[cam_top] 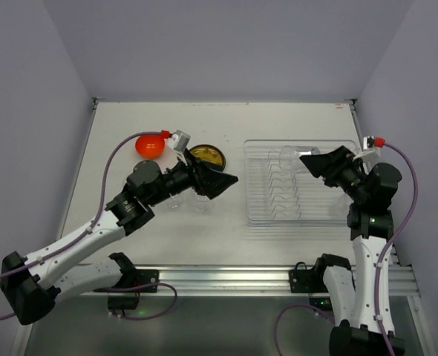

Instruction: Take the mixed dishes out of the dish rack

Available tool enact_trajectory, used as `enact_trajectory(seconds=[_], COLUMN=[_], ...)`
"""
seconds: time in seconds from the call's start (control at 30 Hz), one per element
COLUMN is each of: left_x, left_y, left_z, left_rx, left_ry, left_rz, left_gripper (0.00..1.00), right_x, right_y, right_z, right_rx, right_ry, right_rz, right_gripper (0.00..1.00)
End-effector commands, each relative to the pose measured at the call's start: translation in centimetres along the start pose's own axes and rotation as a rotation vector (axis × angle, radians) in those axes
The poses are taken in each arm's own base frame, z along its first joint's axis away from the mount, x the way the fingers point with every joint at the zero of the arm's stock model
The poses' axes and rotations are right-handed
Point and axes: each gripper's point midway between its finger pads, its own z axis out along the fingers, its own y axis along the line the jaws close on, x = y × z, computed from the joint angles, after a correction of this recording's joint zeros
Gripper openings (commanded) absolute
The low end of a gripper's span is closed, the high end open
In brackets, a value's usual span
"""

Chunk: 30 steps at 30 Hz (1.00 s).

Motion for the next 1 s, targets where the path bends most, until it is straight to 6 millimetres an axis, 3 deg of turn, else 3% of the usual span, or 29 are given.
enact_trajectory(seconds=[0.0, 0.03, 0.07, 0.17, 0.43, 0.6, 0.77, 0.97], left_x=[-1.6, -2.1, -1.6, -1.4, 0.1, 1.1, 1.3, 1.6], left_y=[-4.3, -4.8, -4.3, -5.1, -9.1, -11.6, -11.6, -12.0], left_z=[2.1, 2.4, 3.1, 4.2, 6.2, 6.2, 5.8, 5.7], left_rx=[0.203, 0.234, 0.234, 0.308, 0.498, 0.552, 0.540, 0.543], left_ry=[-0.086, -0.115, -0.109, -0.131, -0.087, -0.064, -0.081, -0.077], left_rz=[-0.077, -0.103, -0.121, -0.168, -0.231, -0.227, -0.222, -0.225], left_gripper=[1.00, 1.00, 1.00, 1.00, 0.95, 0.85, 0.62, 0.68], right_x=[1.3, 0.8, 1.8, 2.4, 3.6, 3.8, 4.1, 4.2], right_y=[6.8, 8.0, 8.2, 9.9, 13.3, 13.2, 12.8, 12.4], right_z=[-2.2, -2.7, -3.2, -4.2, -5.3, -5.0, -4.9, -5.0], right_rx=[-0.377, -0.449, -0.481, -0.577, -0.710, -0.710, -0.714, -0.688], right_ry=[0.054, 0.013, 0.031, 0.035, 0.094, 0.068, 0.062, 0.031], right_rz=[0.121, 0.090, 0.165, 0.182, 0.154, 0.125, 0.109, 0.053], right_gripper=[0.00, 0.00, 0.00, 0.00, 0.00, 0.00, 0.00, 0.00])
